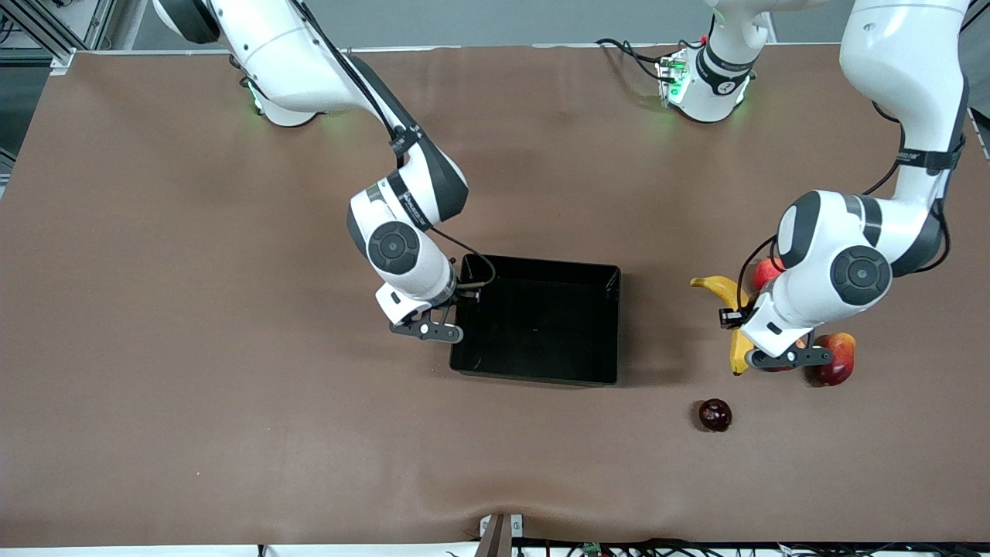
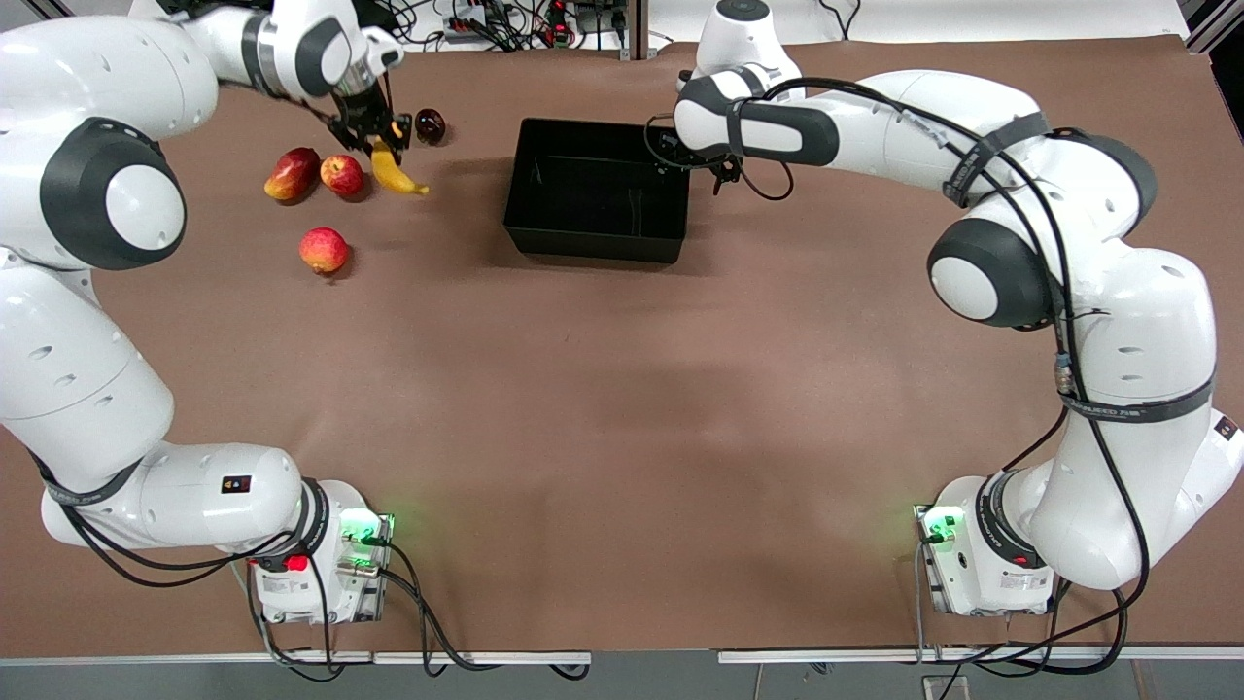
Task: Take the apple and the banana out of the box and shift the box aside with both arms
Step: 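Lift the banana while the right gripper grasps the tray rim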
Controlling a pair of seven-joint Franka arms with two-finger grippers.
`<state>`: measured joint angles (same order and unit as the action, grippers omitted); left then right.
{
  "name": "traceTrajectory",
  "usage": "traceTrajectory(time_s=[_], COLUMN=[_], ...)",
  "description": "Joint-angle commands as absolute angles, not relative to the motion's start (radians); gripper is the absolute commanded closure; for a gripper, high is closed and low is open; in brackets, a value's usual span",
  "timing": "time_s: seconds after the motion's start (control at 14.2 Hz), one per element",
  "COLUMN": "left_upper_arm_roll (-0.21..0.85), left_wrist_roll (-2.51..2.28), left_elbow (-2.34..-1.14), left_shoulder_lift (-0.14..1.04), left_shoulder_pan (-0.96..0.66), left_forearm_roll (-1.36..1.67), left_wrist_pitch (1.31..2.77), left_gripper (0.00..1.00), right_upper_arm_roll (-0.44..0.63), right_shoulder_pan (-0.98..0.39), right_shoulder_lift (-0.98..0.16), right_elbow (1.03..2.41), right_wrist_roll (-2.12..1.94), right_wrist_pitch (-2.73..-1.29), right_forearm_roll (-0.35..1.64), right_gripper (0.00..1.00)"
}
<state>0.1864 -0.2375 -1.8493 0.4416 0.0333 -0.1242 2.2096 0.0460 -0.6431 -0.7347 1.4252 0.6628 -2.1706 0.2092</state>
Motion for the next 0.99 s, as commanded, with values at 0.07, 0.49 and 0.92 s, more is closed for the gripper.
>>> traceTrajectory(time_s=[0.07,0.49,0.92], left_upper_arm_roll=[0.192,0.187,0.189], left_wrist_roll=[-0.215,-0.192,-0.192], left_elbow=[-1.973,-2.023,-2.022], left_shoulder_lift=[0.455,0.520,0.523], left_shoulder_pan=[0.054,0.109,0.115], left_forearm_roll=[-0.124,-0.231,-0.242], left_wrist_pitch=[2.365,2.473,2.473], left_gripper=[1.00,1.00,0.50], right_upper_arm_roll=[0.054,0.054,0.054], right_shoulder_pan=[-0.652,-0.669,-0.655], right_shoulder_lift=[-0.814,-0.845,-0.825], right_elbow=[1.347,1.338,1.338], right_wrist_roll=[0.678,0.678,0.670], right_wrist_pitch=[-2.206,-2.207,-2.197], right_forearm_roll=[0.173,0.160,0.160], right_gripper=[0.00,1.00,1.00])
